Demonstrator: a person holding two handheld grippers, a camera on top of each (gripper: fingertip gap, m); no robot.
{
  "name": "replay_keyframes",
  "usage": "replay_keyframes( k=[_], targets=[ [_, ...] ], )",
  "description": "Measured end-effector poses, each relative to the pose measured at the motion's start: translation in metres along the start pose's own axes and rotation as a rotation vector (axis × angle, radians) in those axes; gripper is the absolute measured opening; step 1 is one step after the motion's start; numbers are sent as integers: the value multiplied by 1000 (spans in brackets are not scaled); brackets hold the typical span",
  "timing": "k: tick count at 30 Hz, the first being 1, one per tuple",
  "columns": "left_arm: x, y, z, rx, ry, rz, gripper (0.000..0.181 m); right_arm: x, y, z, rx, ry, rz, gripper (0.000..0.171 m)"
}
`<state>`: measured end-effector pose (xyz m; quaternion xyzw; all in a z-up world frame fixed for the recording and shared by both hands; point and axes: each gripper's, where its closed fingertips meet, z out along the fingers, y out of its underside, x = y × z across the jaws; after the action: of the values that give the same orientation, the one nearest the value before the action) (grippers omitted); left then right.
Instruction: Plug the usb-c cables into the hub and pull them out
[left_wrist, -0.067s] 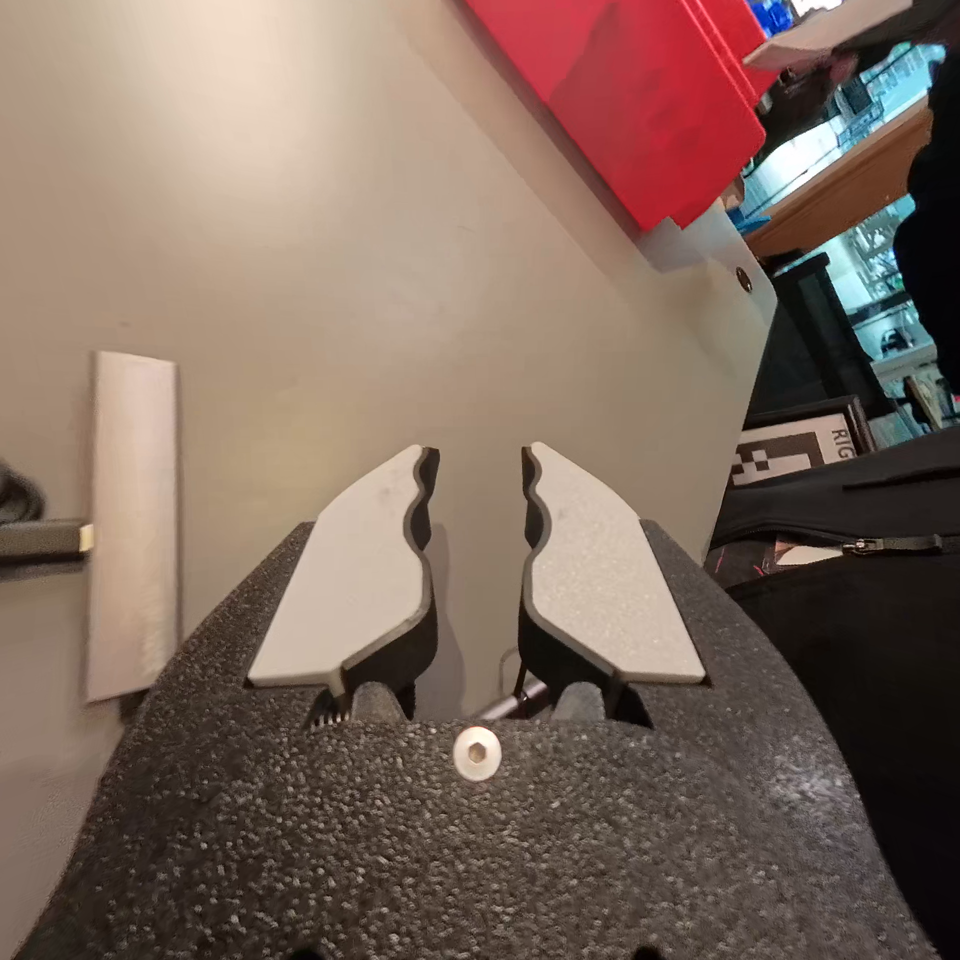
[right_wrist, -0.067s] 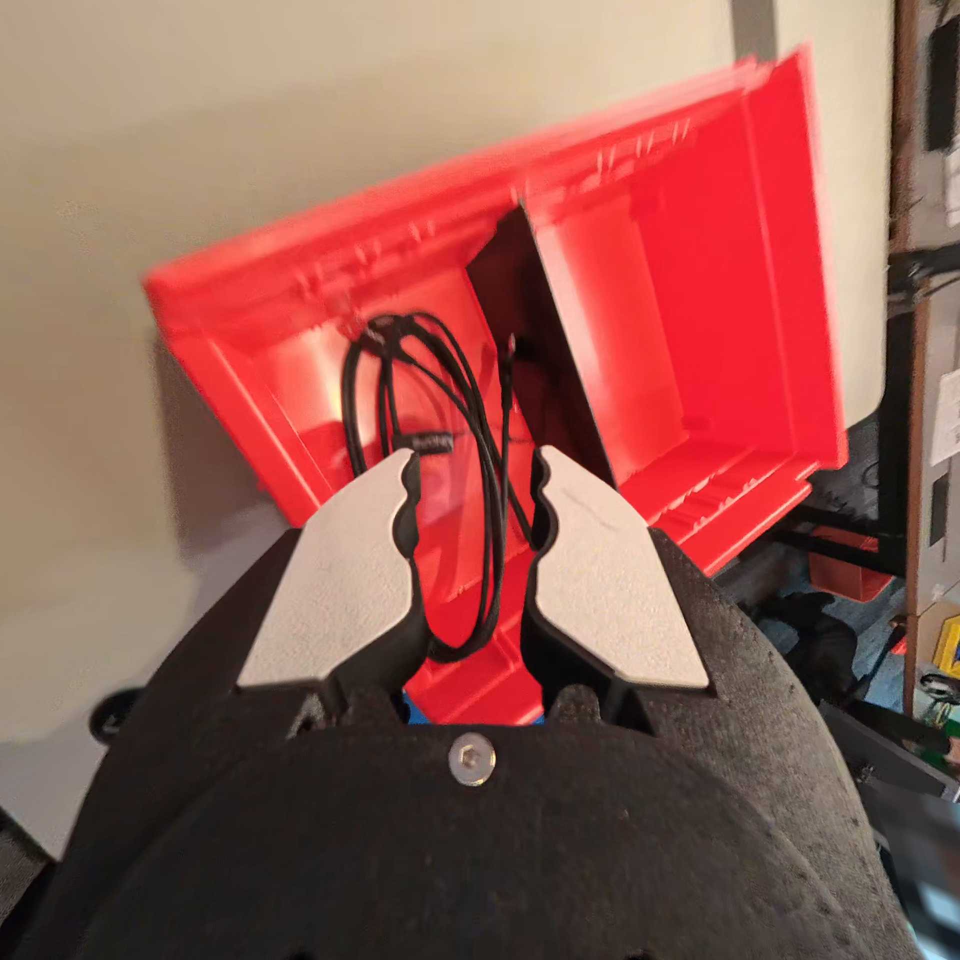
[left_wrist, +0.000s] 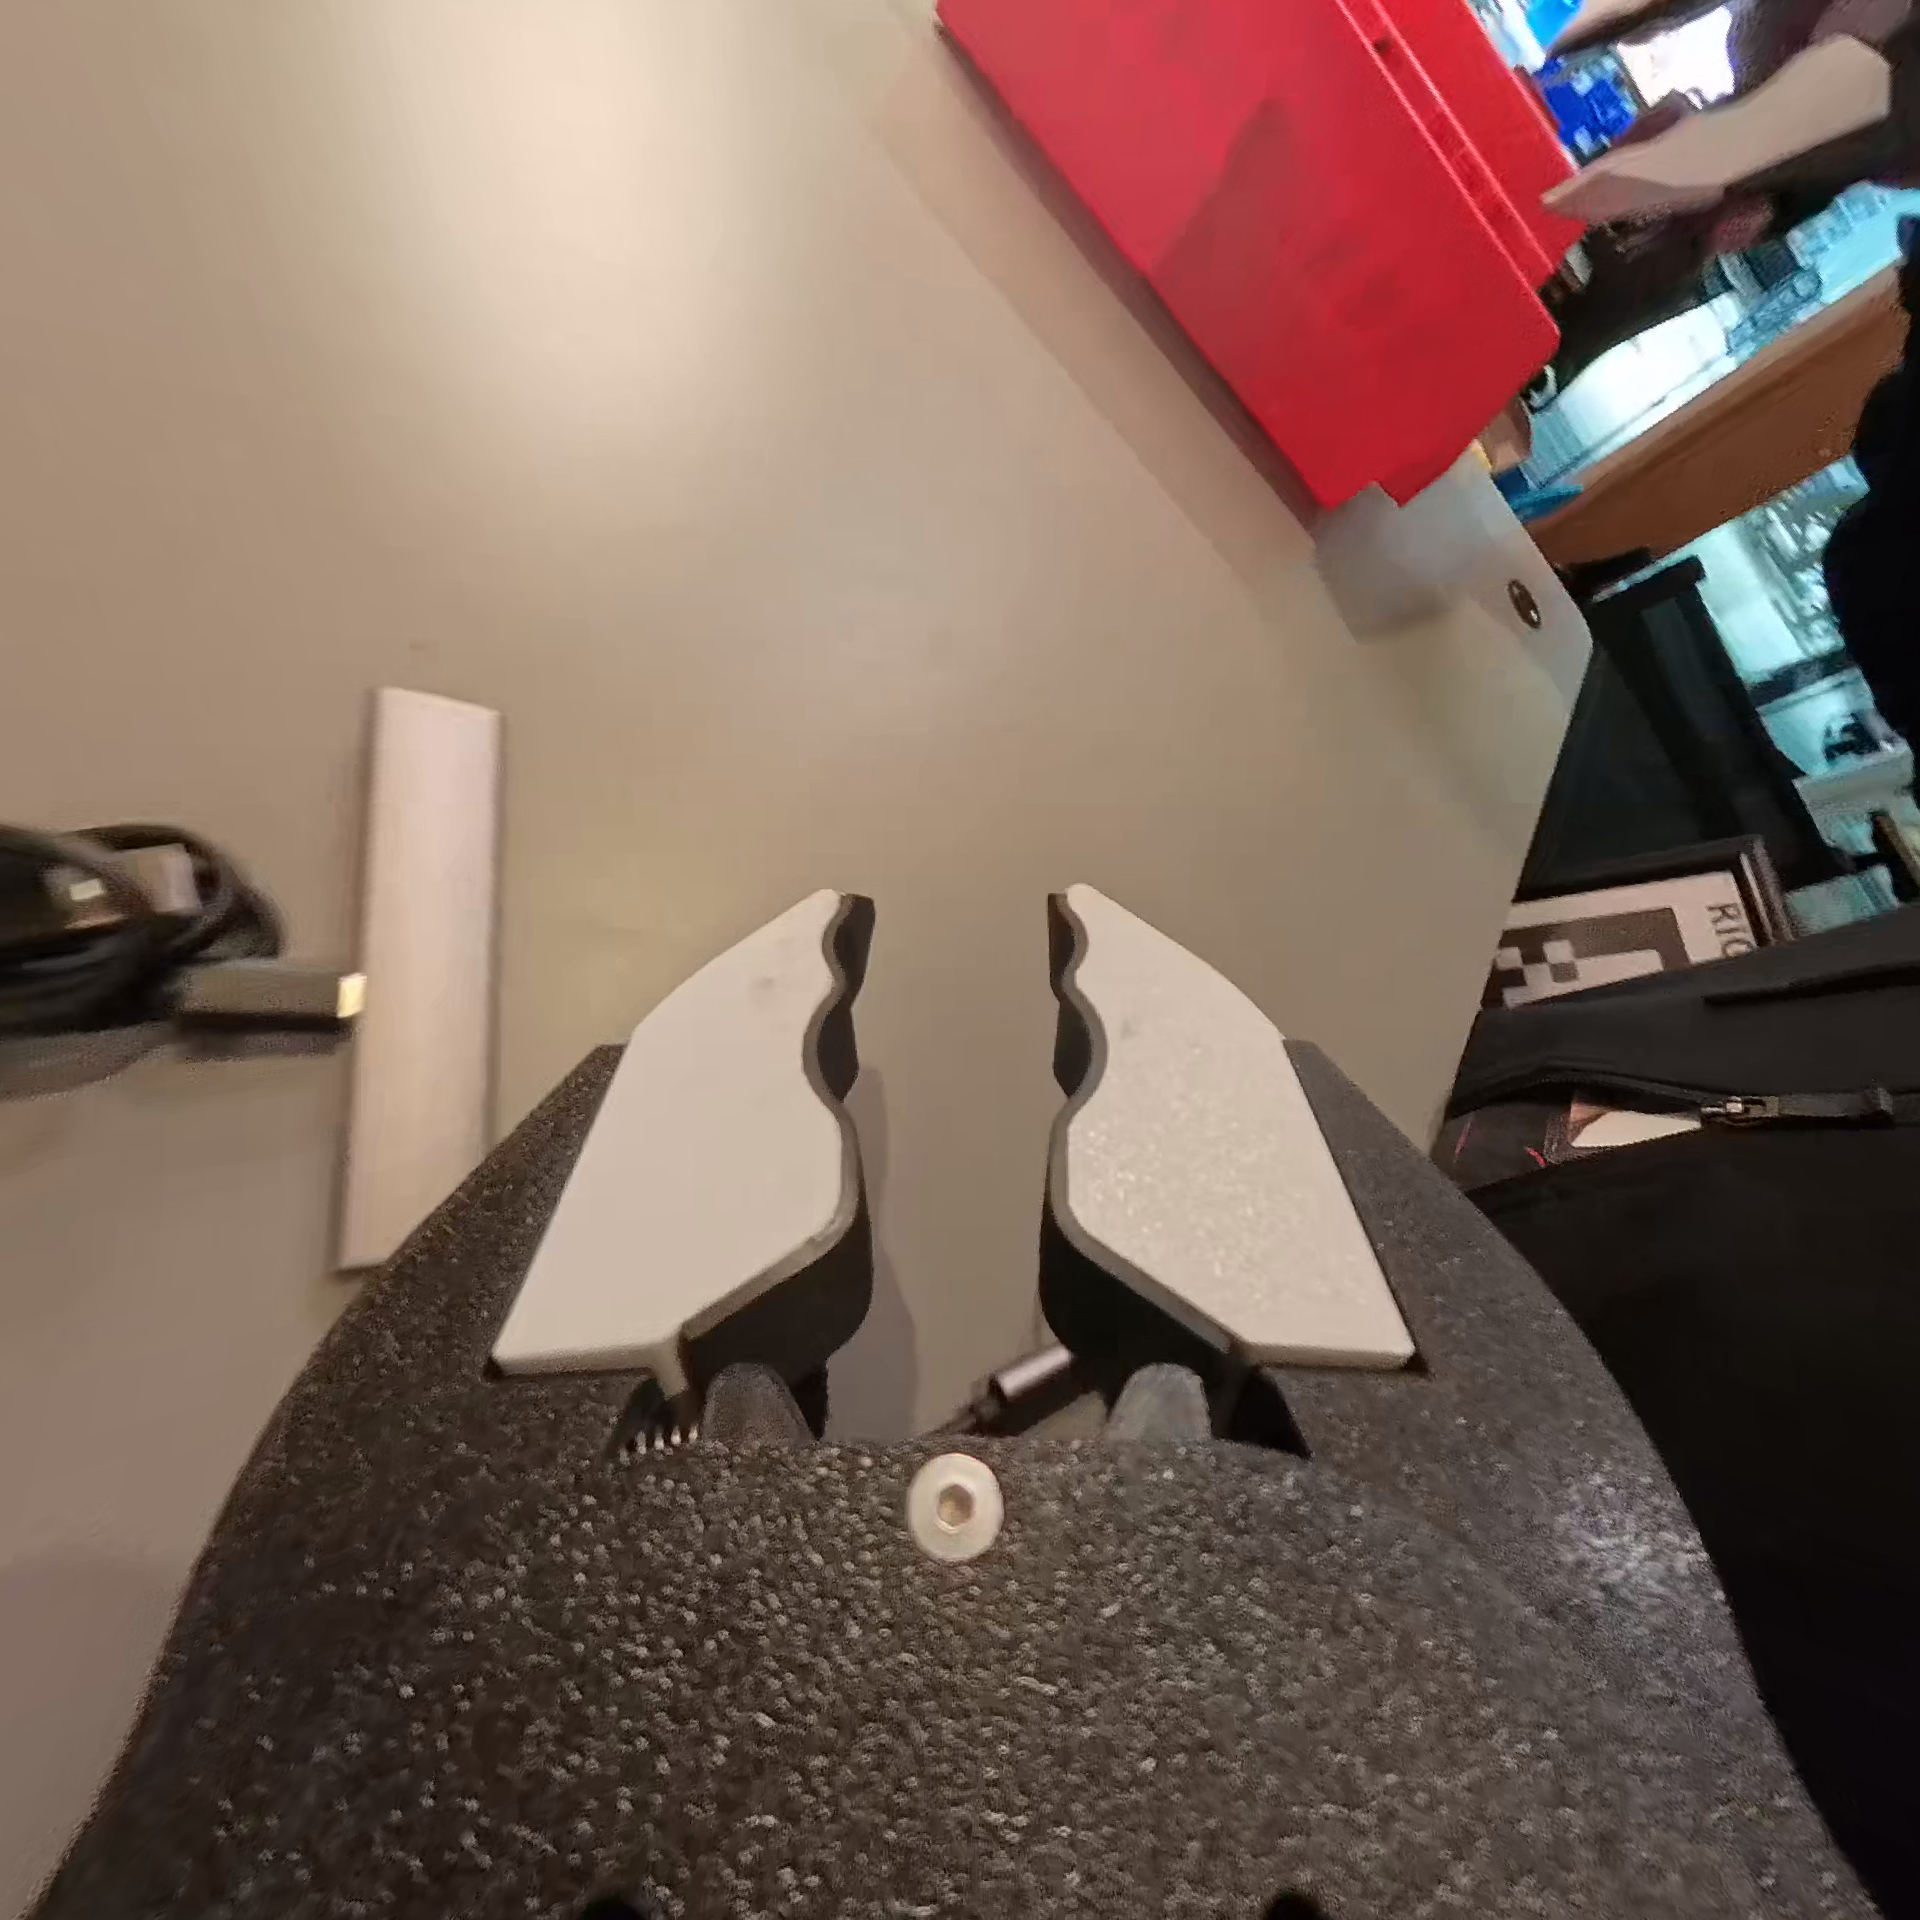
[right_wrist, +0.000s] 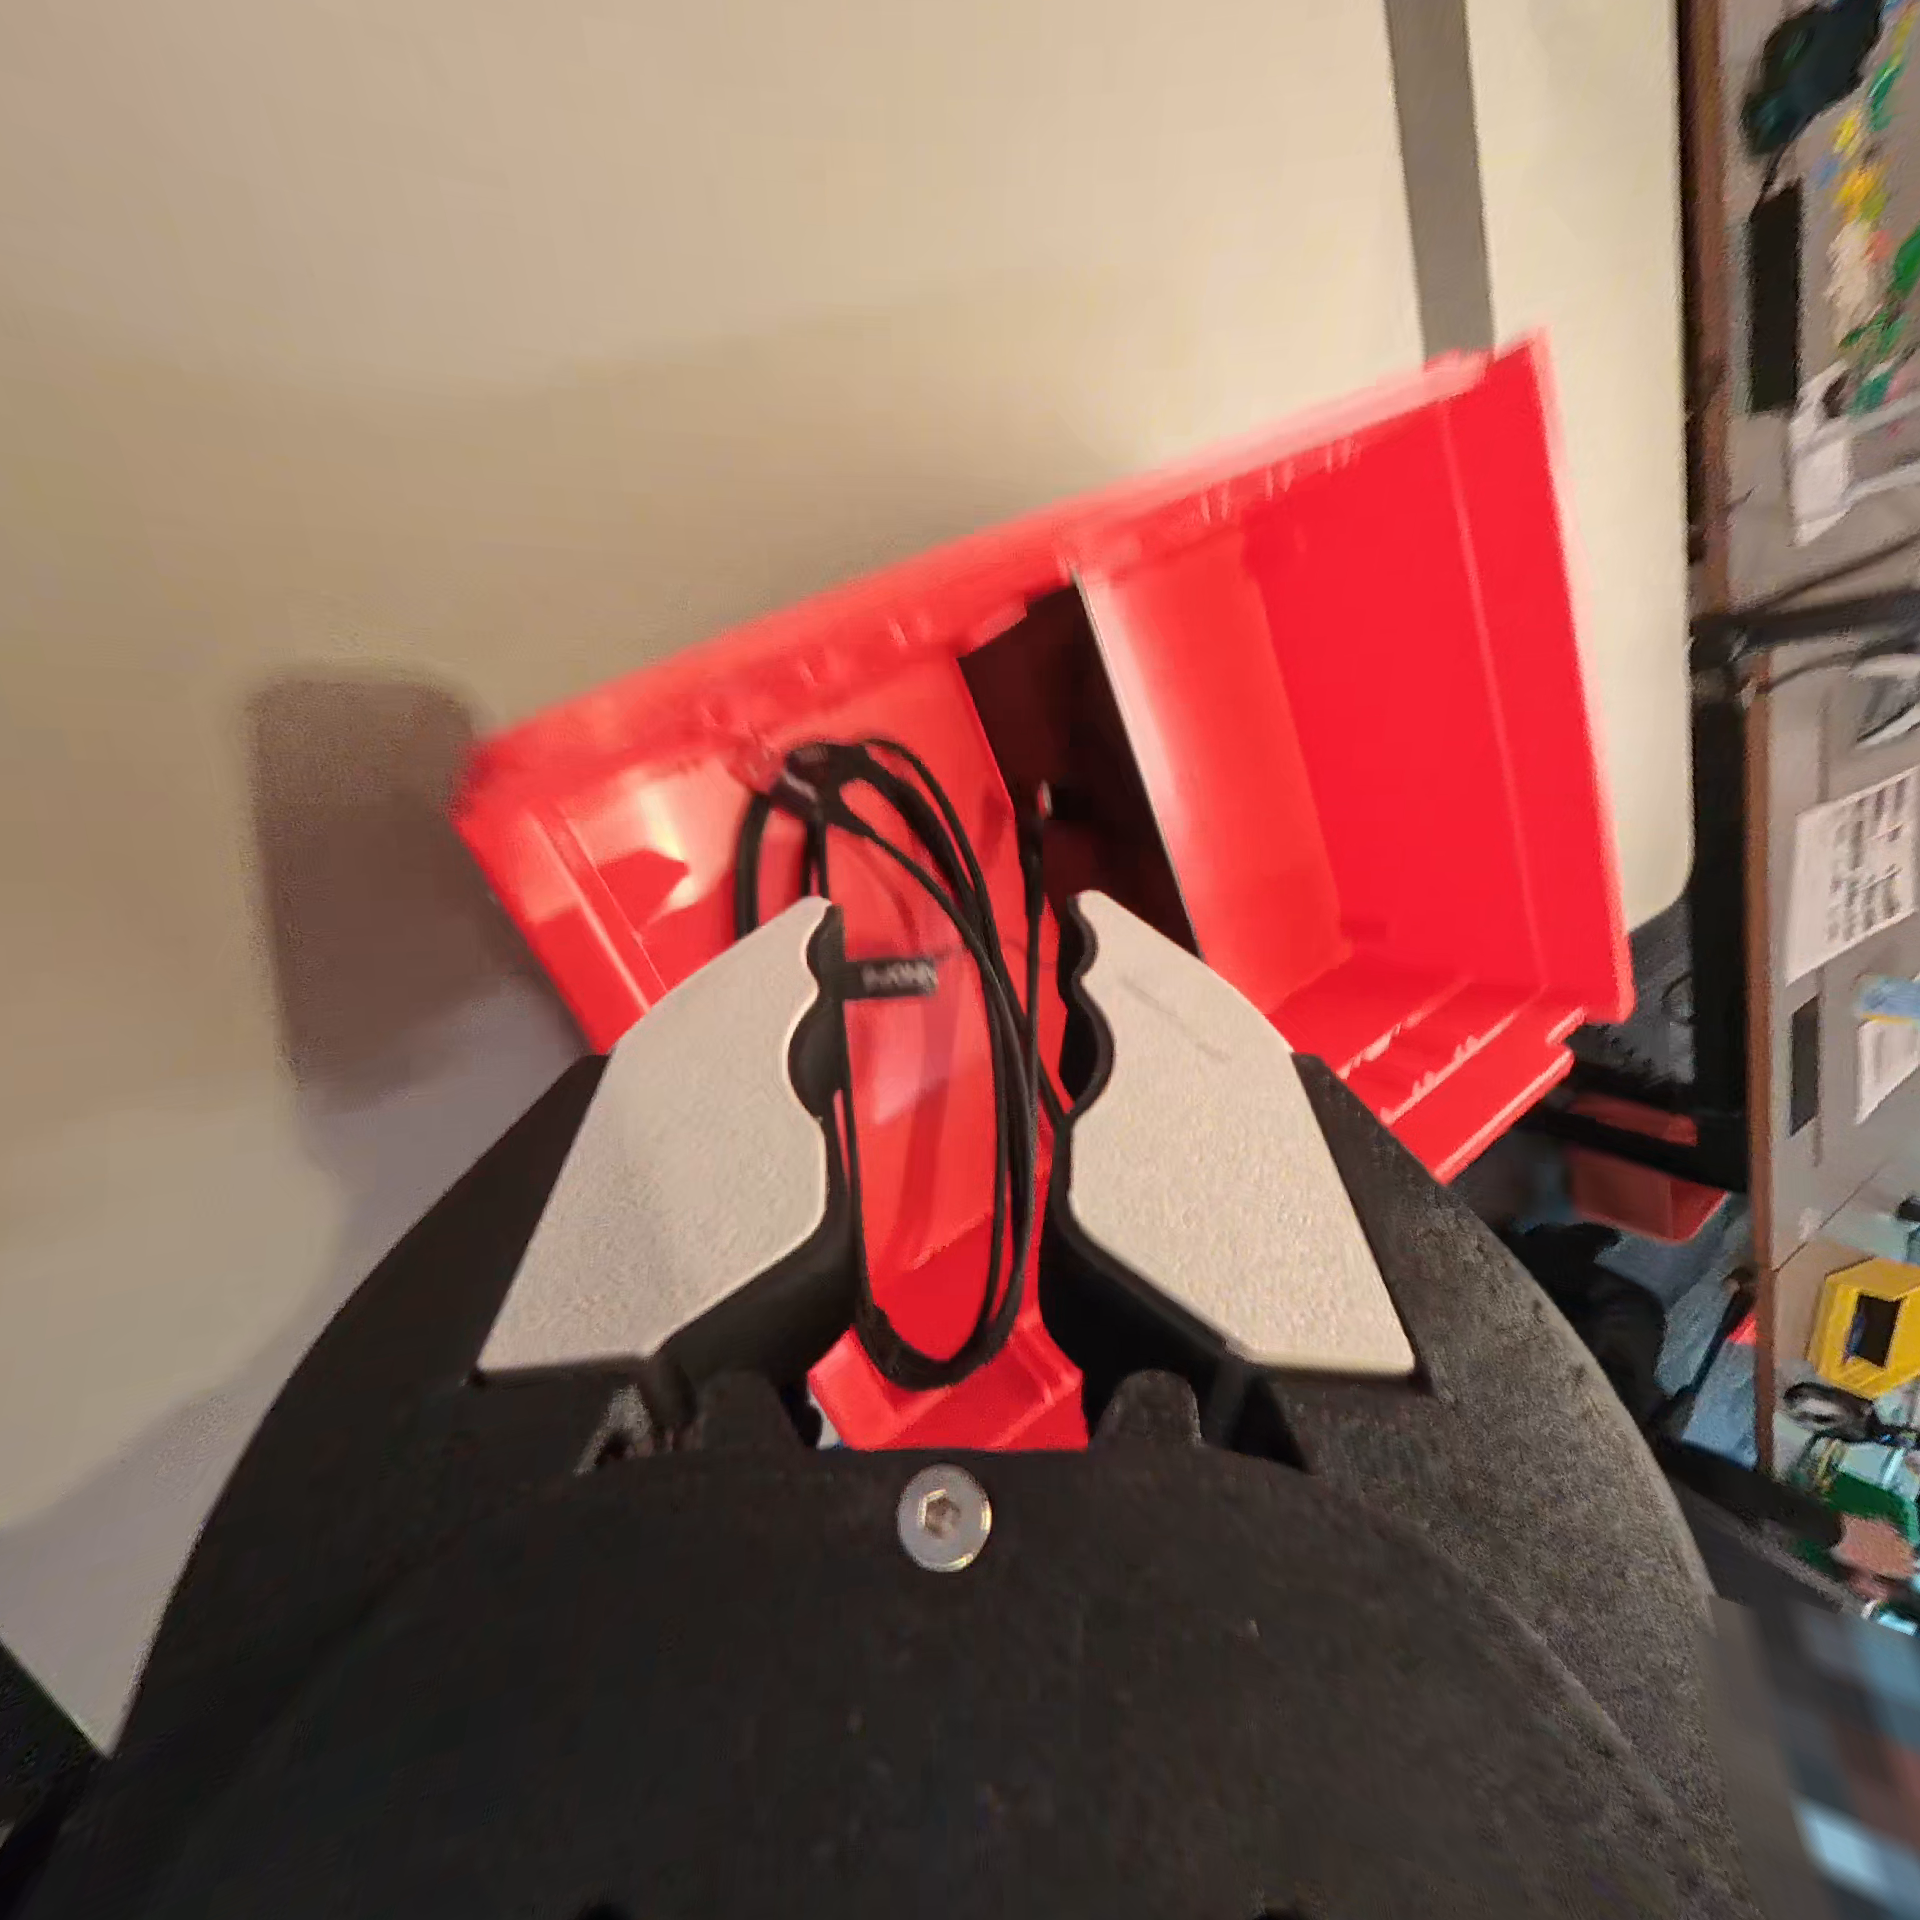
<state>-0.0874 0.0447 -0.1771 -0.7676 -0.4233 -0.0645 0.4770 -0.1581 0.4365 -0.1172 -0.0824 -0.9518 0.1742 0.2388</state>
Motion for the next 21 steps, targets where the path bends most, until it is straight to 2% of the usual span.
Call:
replay_keyframes(
  k=[4, 7, 14, 17, 21],
  targets=[
    [-32, -3, -37, 53, -128, -7, 41, -31, -56, -3, 31, 53, -100, 38],
    [-60, 5, -54, 43, -218, -2, 46, -59, -101, 12, 83, 35, -129, 38],
    [-86, 47, -51, -115, -211, 42, 55, -134, -227, 107, 238, -120, -185, 40],
    [-78, 51, -46, -98, -147, 94, 48, -148, -289, 147, 290, -138, -246, 45],
    [-78, 58, -45, -154, -163, 220, 31, -166, -366, 175, 375, -179, -334, 49]
  ],
)
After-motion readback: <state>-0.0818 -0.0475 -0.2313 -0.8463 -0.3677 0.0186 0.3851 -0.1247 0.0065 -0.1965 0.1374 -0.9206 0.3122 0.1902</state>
